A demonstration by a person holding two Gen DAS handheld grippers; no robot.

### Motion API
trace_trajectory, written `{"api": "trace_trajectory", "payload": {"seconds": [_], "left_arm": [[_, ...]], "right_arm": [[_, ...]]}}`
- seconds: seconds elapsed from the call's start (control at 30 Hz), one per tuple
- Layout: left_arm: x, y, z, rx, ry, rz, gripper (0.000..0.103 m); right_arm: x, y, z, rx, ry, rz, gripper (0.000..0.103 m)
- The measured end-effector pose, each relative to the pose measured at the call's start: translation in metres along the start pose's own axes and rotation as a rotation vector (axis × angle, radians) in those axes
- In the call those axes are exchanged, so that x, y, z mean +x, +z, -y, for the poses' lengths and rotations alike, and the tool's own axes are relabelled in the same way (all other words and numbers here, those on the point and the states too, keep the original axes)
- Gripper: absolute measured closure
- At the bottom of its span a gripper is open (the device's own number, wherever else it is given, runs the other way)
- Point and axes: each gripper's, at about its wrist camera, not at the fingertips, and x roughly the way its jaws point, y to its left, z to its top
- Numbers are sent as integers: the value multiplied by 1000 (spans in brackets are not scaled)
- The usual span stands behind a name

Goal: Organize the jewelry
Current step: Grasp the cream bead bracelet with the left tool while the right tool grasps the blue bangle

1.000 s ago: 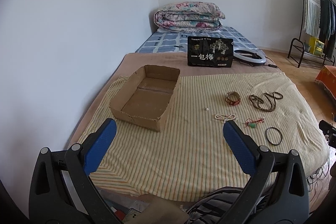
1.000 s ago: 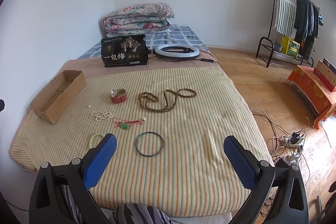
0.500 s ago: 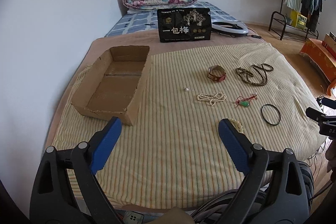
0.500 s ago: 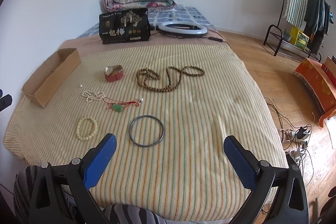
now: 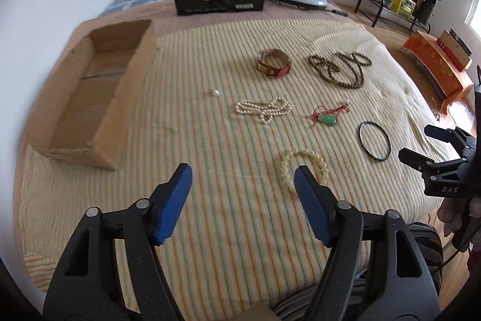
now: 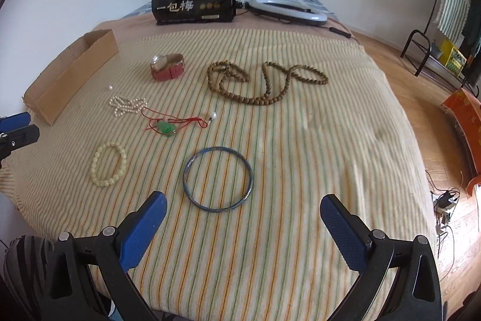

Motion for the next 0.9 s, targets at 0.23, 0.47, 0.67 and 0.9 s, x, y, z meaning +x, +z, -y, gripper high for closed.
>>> {"api": "trace_trajectory", "payload": {"seconds": [0.23, 0.47, 0.67, 0.9], "left_arm": [[44, 3, 19, 74, -44, -97, 48], [70, -1, 25, 95, -53, -145, 61], [77, -1, 29, 113, -69, -148, 68], [84, 0, 33, 127, -67, -140, 78]], "right_arm": [[25, -1, 0, -12, 19, -39, 0], [40, 2, 0, -18, 39, -57, 2], [51, 4, -1, -25, 42, -67, 4], [63, 5, -16, -89, 27, -79, 4]]}}
